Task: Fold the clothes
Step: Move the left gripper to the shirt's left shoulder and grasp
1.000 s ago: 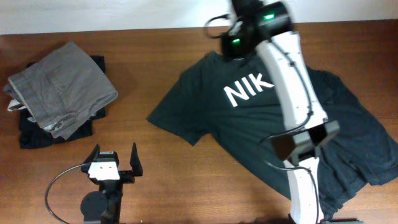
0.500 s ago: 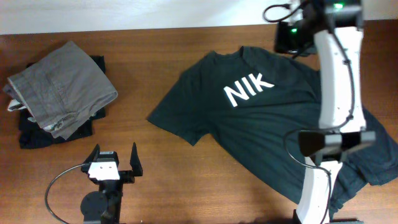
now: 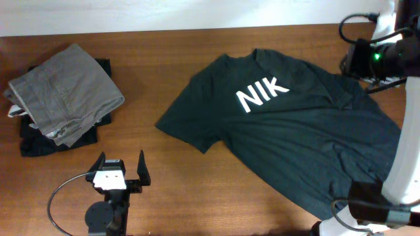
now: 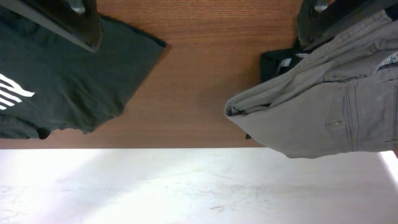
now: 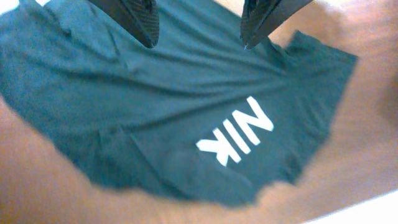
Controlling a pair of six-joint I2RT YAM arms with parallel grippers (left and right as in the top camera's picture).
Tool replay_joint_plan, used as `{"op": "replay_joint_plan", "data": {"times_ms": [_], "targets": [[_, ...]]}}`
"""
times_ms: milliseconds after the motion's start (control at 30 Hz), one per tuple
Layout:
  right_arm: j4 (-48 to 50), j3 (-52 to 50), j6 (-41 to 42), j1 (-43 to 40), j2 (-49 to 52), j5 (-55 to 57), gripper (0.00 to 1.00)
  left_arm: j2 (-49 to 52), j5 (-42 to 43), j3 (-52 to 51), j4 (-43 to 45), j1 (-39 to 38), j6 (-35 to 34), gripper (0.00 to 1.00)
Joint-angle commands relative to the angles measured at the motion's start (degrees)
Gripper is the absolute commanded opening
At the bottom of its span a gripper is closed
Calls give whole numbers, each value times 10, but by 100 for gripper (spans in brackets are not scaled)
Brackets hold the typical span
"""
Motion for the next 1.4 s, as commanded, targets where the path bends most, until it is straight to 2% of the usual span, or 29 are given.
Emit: {"op": "replay_joint_plan", "data": {"times_ms": [0,267,333,433,633,800,1033,1233,1367], "targets": [[-3,-68,-18,-35,11,-1,49,-5,-6,-5,2,-3,1,99],[35,-165,-33,-72,11,-1,49,-5,17,-5,30,-3,0,99],[43,-166,-33,-74,11,-2,49,-5,63,1,37,-3,0,99],[50,-166,-33,-73,11,-3,50,-3,130,40,31,-3,0,100],[53,-166,-59,-74,11,-60,52,52,130,183,-17,-3,0,100],[48,-166,-58,-73,11,-92,53,181,135,353,-123,-3,0,100],[11,-166,-71,-82,10,-87,59,439,146,606,-242,-3,0,100],[-3,-166,-73,-102,10,-87,61,645,229,775,-273,-3,0,99],[-2,-166,-71,-118,10,-99,61,748,235,809,-246,-3,0,99]]}}
